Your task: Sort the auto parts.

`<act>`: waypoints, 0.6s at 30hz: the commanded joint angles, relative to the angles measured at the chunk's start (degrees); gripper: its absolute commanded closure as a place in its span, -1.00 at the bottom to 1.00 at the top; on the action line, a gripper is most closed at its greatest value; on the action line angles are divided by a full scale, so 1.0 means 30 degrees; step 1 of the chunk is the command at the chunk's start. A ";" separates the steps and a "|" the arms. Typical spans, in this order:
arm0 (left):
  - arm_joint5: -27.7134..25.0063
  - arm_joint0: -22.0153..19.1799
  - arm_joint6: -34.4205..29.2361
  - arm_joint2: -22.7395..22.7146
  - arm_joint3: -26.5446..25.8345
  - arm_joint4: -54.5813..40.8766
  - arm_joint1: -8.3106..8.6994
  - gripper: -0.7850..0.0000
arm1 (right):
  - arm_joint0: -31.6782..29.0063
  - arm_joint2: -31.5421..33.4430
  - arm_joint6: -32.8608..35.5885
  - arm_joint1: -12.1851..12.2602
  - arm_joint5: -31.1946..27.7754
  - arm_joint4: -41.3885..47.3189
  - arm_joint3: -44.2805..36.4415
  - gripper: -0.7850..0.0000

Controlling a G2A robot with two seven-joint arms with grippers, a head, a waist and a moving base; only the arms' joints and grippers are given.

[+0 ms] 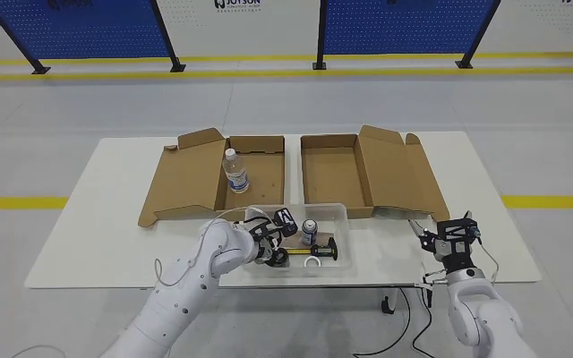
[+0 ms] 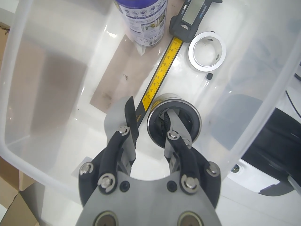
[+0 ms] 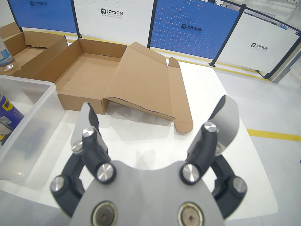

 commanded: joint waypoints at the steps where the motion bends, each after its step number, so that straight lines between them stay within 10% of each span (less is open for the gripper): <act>1: 0.0023 -0.0010 0.0075 0.0037 0.0092 0.0081 0.0017 0.55 | 0.0000 0.0000 0.0000 0.0000 0.0000 0.0000 0.0000 -1.00; 4: 0.0099 0.0003 0.0278 0.0049 0.0096 0.0054 0.0041 1.00 | 0.0000 0.0000 0.0000 0.0000 0.0000 0.0000 0.0000 -1.00; 18: 0.0094 0.0997 0.2012 -0.0827 -0.1816 0.0314 0.0439 1.00 | 0.0000 0.0000 0.0000 0.0000 0.0000 0.0000 0.0000 -1.00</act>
